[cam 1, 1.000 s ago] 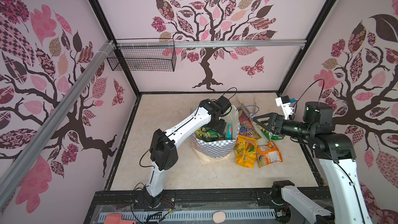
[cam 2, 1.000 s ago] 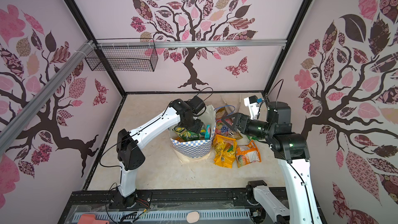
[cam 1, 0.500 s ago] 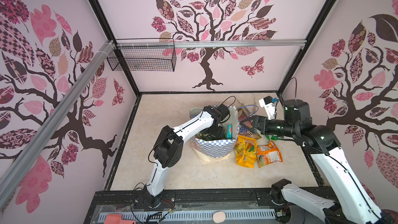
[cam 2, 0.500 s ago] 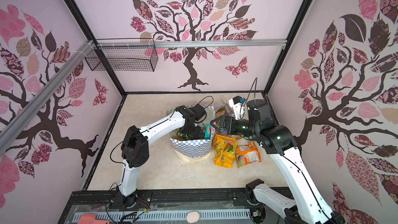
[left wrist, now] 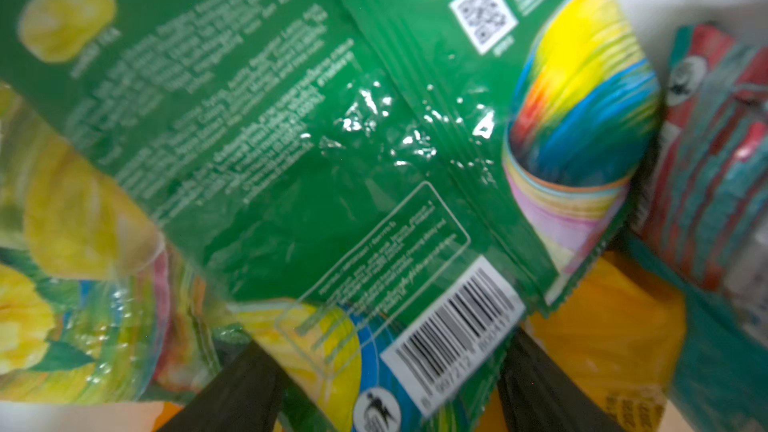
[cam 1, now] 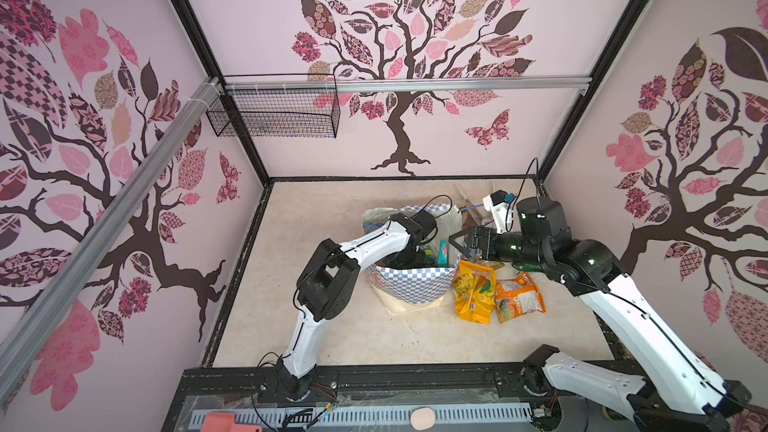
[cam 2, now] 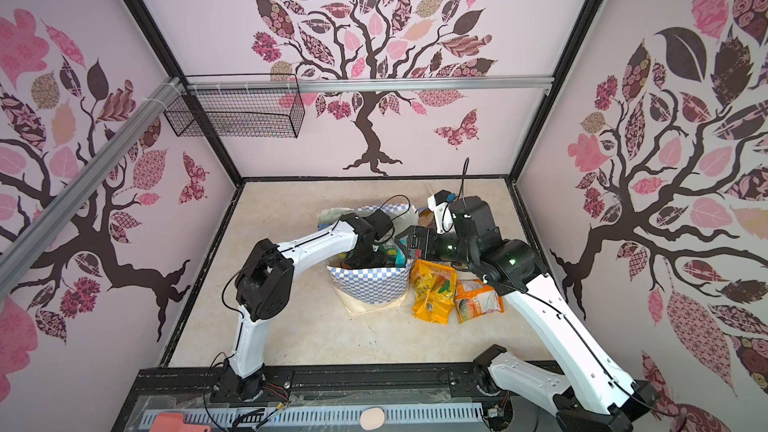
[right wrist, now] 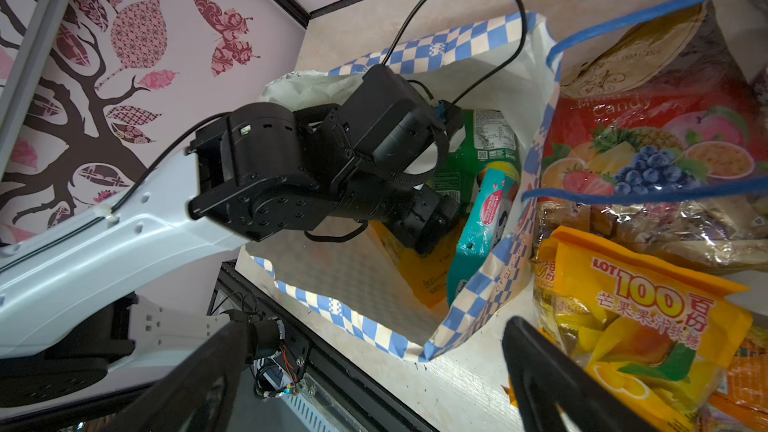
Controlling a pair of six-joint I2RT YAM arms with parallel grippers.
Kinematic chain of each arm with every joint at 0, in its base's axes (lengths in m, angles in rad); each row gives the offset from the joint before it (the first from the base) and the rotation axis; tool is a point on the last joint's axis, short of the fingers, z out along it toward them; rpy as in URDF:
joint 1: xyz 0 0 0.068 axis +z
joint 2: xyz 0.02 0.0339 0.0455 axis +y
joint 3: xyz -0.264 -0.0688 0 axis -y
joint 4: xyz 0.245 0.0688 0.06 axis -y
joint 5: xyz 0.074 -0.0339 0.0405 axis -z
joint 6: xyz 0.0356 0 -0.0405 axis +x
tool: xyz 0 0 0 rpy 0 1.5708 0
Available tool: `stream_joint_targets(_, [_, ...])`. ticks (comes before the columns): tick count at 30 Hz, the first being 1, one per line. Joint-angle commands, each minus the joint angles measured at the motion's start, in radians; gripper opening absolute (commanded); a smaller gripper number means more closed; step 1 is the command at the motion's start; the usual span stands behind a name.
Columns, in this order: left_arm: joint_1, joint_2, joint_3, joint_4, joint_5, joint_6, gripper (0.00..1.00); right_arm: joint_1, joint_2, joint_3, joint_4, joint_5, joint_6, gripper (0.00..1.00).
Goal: Take the snacks out of the paper bag
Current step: 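Reach the left gripper into the bag while the right gripper moves back toward it, then grasp the green Fox's Spring Tea candy bag with the left gripper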
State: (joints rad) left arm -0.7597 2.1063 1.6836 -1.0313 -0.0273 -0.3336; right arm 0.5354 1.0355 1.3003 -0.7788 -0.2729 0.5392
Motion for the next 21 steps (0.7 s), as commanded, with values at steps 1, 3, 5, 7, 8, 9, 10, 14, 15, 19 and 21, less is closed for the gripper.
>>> stream_joint_targets(1, [-0.003,0.06,-0.081,0.004,0.047,0.001,0.72,0.005,-0.024,0.002,0.009,0.018,0.011,1.0])
stream_joint_targets(3, [-0.003,0.056,-0.092,0.013,0.048,-0.001,0.64,0.006,-0.025,-0.005,0.014,0.018,0.014,1.0])
stream_joint_targets(5, [-0.003,0.047,-0.097,0.013,0.048,-0.001,0.54,0.005,-0.028,-0.004,0.016,0.018,0.016,1.0])
stream_joint_targets(7, [-0.003,0.035,-0.097,0.011,0.048,-0.001,0.45,0.007,-0.026,-0.003,0.016,0.02,0.016,1.0])
stream_joint_targets(8, [-0.002,0.028,-0.098,0.011,0.048,0.001,0.4,0.008,-0.025,-0.003,0.016,0.02,0.015,1.0])
stream_joint_targets(9, [-0.001,0.018,-0.098,0.01,0.05,0.001,0.36,0.006,-0.025,-0.003,0.016,0.021,0.015,1.0])
stream_joint_targets(10, [-0.002,0.009,-0.099,0.01,0.049,0.001,0.31,0.006,-0.024,-0.005,0.018,0.023,0.016,1.0])
stream_joint_targets(14, [-0.002,-0.022,-0.083,-0.003,0.054,0.002,0.1,0.007,-0.025,-0.01,0.024,0.025,0.019,1.0])
stream_joint_targets(15, [-0.002,-0.029,-0.08,-0.006,0.057,0.002,0.05,0.008,-0.025,-0.014,0.024,0.024,0.019,1.0])
stream_joint_targets(19, [-0.001,-0.067,-0.067,-0.017,0.061,0.003,0.0,0.007,-0.025,-0.01,0.029,0.024,0.019,1.0])
stream_joint_targets(21, [-0.001,-0.087,-0.064,-0.02,0.06,0.003,0.0,0.006,-0.025,-0.009,0.029,0.024,0.02,1.0])
